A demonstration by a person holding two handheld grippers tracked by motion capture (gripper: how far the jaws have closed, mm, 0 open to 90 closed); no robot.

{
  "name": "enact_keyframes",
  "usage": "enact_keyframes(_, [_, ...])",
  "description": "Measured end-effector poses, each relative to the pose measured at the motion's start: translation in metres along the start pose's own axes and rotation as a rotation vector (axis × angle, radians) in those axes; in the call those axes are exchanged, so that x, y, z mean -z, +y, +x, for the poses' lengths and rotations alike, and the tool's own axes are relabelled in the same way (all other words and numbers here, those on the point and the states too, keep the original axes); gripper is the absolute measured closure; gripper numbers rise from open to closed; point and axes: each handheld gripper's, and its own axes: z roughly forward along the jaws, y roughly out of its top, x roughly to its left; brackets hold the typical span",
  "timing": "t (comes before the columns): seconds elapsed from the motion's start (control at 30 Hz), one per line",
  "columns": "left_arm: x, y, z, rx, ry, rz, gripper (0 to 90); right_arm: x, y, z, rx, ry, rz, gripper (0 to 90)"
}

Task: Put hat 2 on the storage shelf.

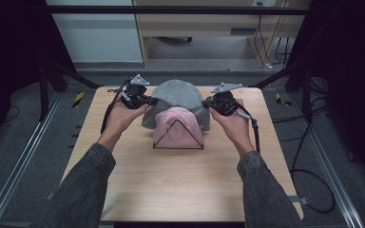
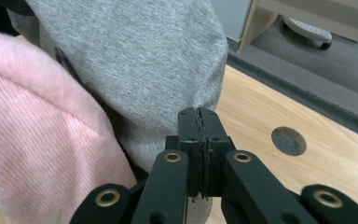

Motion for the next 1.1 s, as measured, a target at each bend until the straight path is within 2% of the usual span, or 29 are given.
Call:
enact_keyframes(0.3, [-0.008, -0.012, 0.001, 0.015, -0.002, 0.025, 86.0, -0.008, -0.014, 0.002, -0.012, 0.014, 0.031, 89.4])
enact_keyframes(0.67, [-0.013, -0.026, 0.002, 0.047, -0.009, 0.038, 85.9, -0.013, -0.02, 0.005, -0.013, 0.024, 0.048, 89.3])
enact_keyframes(1.0, [-0.015, -0.033, -0.001, 0.039, -0.017, 0.06, 85.1, -0.013, -0.028, 0.007, -0.021, 0.032, 0.06, 88.7])
enact_keyframes(1.1, [-0.016, -0.035, -0.002, 0.05, -0.02, 0.053, 84.8, -0.013, -0.03, 0.008, -0.023, 0.035, 0.065, 88.5])
